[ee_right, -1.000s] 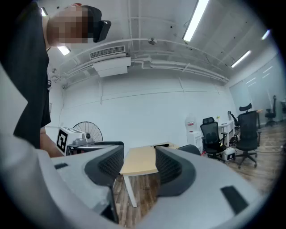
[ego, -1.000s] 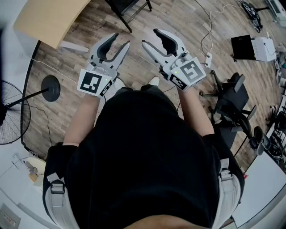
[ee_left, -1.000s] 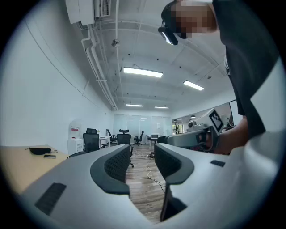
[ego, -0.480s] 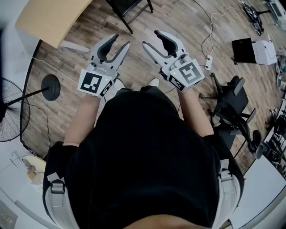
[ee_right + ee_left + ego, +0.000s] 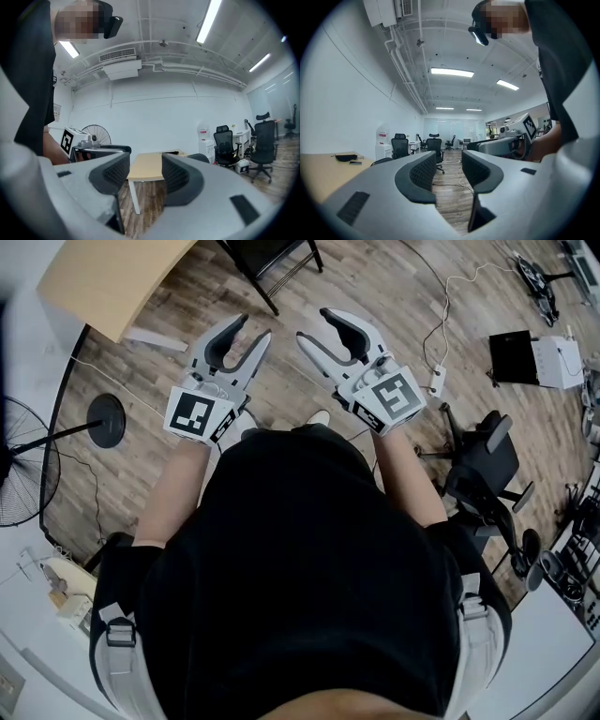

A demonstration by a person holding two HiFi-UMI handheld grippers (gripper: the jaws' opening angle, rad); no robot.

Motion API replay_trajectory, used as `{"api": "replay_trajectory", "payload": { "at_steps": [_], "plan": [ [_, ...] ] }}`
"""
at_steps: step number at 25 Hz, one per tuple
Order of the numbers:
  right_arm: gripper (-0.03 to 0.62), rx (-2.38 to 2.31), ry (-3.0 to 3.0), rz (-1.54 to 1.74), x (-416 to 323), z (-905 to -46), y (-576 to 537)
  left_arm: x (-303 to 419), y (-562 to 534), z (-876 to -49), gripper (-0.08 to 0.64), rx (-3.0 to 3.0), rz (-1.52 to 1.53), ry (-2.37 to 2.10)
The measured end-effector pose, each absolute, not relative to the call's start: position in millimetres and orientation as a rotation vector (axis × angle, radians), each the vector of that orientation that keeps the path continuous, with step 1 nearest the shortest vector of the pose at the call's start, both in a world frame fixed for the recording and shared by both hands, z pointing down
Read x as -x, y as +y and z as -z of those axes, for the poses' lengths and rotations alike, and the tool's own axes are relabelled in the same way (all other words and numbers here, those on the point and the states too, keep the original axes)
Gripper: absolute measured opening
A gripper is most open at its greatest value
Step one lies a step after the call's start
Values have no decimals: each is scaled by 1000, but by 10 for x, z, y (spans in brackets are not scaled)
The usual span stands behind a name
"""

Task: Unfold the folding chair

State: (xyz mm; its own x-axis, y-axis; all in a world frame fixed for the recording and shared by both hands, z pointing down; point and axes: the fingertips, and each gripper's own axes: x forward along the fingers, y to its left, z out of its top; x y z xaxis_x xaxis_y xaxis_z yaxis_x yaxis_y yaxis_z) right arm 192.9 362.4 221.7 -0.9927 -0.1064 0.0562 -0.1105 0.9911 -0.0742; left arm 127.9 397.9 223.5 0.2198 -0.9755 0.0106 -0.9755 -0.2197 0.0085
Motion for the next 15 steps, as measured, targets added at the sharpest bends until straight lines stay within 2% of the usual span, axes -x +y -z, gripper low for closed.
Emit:
{"api": "replay_trajectory", "payload": {
  "at_steps": [8, 15],
  "plan": [
    [212, -30, -3079, -115, -2100, -2317, 3370, -1482, 3724, -2296, 166, -2353, -3, -2035],
    [210, 37, -3049, -134, -1864, -2447, 3181, -1280, 3606, -2419, 166, -2295, -12, -2065]
  ]
}}
